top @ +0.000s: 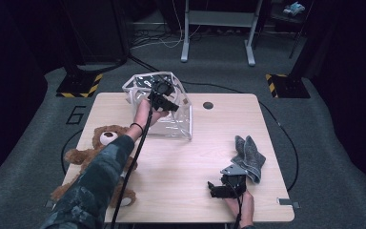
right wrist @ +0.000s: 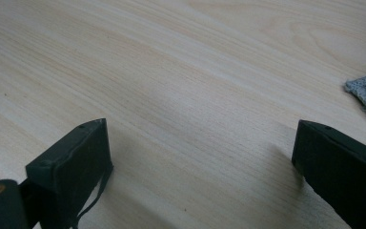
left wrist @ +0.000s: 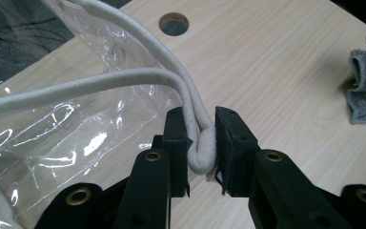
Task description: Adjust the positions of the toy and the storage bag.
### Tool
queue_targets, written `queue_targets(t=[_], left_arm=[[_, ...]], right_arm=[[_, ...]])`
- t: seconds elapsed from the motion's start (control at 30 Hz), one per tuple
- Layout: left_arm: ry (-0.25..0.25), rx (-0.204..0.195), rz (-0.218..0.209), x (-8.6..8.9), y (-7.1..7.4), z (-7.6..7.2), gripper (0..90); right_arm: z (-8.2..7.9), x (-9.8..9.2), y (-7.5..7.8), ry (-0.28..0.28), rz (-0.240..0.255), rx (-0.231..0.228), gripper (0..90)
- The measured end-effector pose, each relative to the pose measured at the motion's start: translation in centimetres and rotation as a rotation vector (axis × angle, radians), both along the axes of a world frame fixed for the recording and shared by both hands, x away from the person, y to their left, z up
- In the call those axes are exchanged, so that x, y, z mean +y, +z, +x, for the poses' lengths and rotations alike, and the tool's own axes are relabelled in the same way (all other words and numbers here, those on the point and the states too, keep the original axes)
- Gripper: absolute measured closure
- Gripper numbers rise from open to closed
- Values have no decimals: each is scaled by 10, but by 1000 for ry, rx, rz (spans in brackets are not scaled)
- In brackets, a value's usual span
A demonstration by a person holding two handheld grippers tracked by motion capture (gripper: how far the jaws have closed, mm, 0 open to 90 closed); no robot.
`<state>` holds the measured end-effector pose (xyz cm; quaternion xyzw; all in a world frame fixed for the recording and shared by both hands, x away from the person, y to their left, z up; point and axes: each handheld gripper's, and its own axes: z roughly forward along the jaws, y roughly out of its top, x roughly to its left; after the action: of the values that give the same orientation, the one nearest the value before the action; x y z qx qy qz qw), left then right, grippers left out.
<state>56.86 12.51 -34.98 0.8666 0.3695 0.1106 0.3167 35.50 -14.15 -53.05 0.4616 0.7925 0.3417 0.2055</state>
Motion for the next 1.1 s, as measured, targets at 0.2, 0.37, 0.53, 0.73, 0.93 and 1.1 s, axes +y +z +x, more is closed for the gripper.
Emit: queue_targets(t=[0.2, 0.37, 0.53, 0.73, 0.93, 1.1], left_arm=[[7, 12, -3, -16, -3, -7, 745], [23, 23, -2, -25, -3, -9, 745], [32, 29, -21, -35, -4, -13, 745], [47, 28, -32, -48, -4, -19, 743], [20, 27, -38, -55, -4, -24, 682], [17, -23, -86, -38, 10, -29, 358]], right_arm=[[0, -2, 0, 18, -18, -2, 49], [1, -2, 0, 18, -17, -1, 50], [1, -2, 0, 19, -13, 0, 52], [1, -2, 0, 20, -13, 0, 52], [1, -2, 0, 24, -16, -1, 53], [1, -2, 1, 27, -16, 5, 53]])
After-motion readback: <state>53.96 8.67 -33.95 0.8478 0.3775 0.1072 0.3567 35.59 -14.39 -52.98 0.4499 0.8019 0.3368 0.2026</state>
